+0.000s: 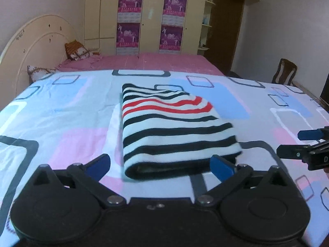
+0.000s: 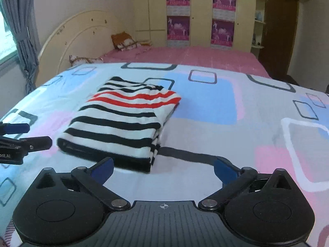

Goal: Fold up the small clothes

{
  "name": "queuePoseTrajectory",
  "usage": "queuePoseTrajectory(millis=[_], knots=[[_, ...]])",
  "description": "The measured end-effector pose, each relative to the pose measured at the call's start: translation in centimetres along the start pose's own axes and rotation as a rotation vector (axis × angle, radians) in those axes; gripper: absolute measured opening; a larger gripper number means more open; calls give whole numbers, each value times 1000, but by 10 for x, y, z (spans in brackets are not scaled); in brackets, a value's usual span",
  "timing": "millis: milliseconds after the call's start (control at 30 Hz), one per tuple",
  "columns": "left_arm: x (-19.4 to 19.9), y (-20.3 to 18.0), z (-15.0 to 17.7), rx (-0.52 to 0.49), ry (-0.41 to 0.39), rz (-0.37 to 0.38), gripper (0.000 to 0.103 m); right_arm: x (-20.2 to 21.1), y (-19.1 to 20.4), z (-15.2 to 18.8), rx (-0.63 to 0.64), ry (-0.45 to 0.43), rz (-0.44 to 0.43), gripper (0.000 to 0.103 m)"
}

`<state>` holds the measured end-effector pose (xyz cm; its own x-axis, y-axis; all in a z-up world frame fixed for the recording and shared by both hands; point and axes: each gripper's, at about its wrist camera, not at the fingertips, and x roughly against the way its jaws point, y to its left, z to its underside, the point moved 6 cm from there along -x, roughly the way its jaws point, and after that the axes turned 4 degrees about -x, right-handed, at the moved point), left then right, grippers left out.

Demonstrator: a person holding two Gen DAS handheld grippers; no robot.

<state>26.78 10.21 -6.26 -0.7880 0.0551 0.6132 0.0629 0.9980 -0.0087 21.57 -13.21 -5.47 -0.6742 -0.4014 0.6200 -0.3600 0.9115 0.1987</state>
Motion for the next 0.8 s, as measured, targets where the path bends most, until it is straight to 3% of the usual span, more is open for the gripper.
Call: queuePoseTrajectory(millis=[533, 800], knots=[[118, -65, 27, -41, -84, -42, 103, 146, 14, 53, -59, -117, 4, 102], [172, -85, 37, -12, -130, -21, 103, 201, 17, 74, -90, -155, 0, 102]])
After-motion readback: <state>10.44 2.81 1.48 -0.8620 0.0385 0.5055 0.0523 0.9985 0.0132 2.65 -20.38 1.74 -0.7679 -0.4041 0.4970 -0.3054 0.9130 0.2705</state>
